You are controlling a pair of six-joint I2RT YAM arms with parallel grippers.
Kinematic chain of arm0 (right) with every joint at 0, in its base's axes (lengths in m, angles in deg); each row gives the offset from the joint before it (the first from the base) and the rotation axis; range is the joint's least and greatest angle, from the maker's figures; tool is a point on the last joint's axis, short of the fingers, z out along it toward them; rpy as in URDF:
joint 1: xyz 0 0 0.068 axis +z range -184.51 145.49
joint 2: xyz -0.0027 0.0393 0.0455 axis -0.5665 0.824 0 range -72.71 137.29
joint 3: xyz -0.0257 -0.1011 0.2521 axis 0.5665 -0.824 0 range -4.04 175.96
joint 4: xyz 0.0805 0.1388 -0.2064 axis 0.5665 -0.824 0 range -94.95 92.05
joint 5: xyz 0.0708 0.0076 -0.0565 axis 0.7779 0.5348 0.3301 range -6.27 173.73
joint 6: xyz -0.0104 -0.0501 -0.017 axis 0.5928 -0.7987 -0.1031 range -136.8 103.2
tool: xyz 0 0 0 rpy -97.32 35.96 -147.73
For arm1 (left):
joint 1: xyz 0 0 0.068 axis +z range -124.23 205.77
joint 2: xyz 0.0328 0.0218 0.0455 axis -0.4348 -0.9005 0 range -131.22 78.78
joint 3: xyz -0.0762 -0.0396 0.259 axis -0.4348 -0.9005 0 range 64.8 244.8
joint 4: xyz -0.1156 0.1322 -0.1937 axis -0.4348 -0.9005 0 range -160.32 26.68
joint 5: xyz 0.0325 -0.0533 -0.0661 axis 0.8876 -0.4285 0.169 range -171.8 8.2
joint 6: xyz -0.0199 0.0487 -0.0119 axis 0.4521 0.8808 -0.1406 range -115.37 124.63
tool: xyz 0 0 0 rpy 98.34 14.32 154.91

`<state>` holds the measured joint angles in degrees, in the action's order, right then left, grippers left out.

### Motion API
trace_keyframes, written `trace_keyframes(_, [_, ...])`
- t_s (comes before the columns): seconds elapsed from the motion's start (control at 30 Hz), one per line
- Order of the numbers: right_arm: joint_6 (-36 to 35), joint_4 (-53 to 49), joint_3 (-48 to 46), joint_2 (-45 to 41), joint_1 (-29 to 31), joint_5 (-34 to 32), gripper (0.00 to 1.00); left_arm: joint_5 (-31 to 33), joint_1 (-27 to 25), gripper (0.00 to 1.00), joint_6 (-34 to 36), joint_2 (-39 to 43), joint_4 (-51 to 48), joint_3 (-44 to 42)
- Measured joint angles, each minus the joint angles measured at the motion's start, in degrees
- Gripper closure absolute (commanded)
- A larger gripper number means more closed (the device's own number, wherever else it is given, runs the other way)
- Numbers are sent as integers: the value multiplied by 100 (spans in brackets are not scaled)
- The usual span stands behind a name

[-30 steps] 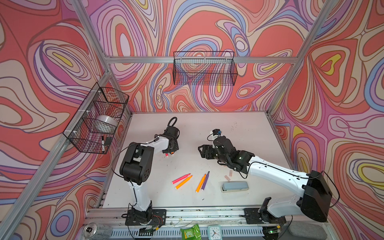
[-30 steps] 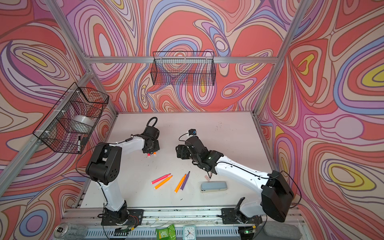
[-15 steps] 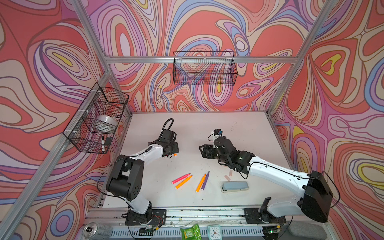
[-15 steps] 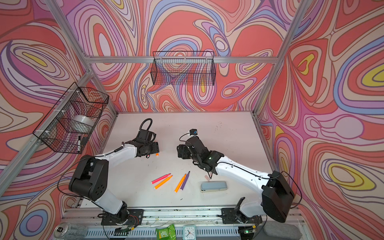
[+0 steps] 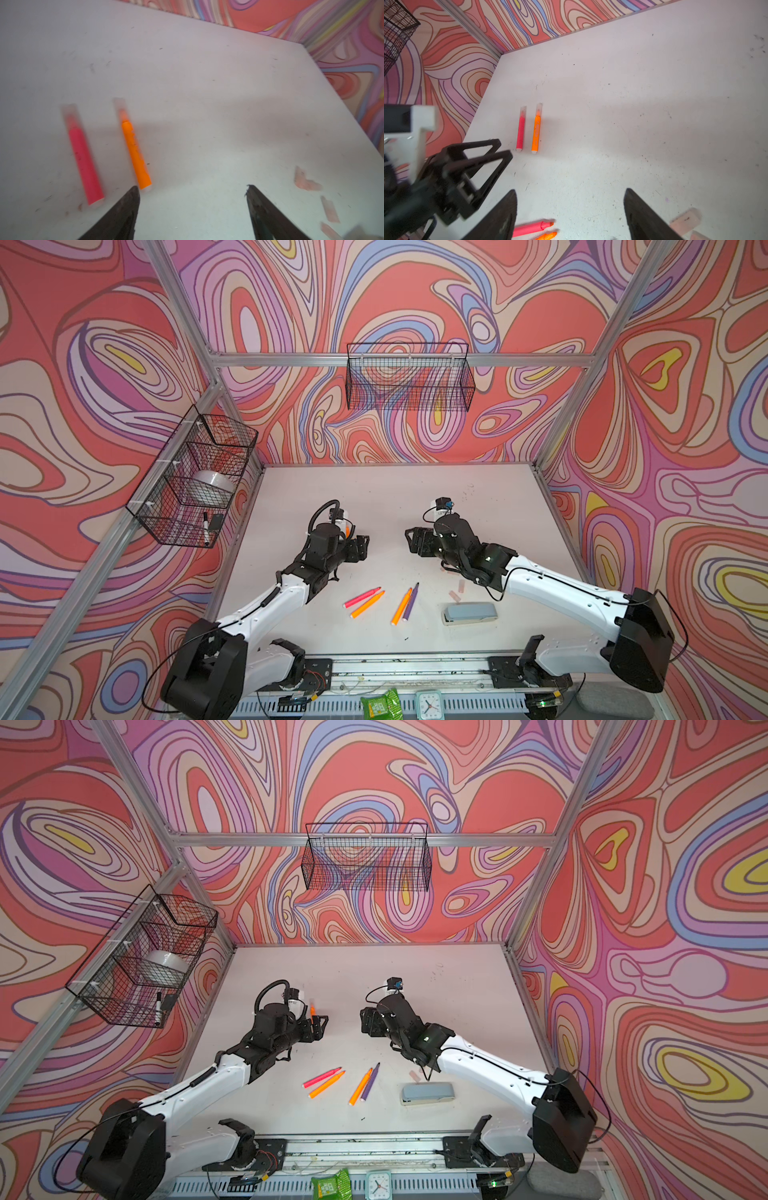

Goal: Insert the pens into the pen caps
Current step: 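Open the left gripper, release the highlighter, and swing toward the purple marker, then lower the left gripper onto the purple marker and close on it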

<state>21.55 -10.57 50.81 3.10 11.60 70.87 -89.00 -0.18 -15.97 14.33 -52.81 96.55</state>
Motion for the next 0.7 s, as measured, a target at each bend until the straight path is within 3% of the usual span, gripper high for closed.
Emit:
trace_keyframes(0.13, [138, 4, -254, -192, -264, -48, 18, -887, -203, 22, 157, 369, 415, 11])
trace_keyframes(0.23, [199, -42, -389, -391, -369, -136, 18, -1119, -560, 28, 151, 463, 188, 94])
trace_keyframes(0.37, [271, -70, -404, -599, -448, -227, 18, -271, -1550, 29, -74, 682, -796, 461])
trace_keyframes(0.5, [358, -87, -413, -660, -638, -273, 18, 442, -2337, 30, -732, 730, -1613, 658])
trace_keyframes(0.7, [459, -151, -444, -625, -800, -297, 20, 973, -3460, 33, -1582, 302, -2280, 420])
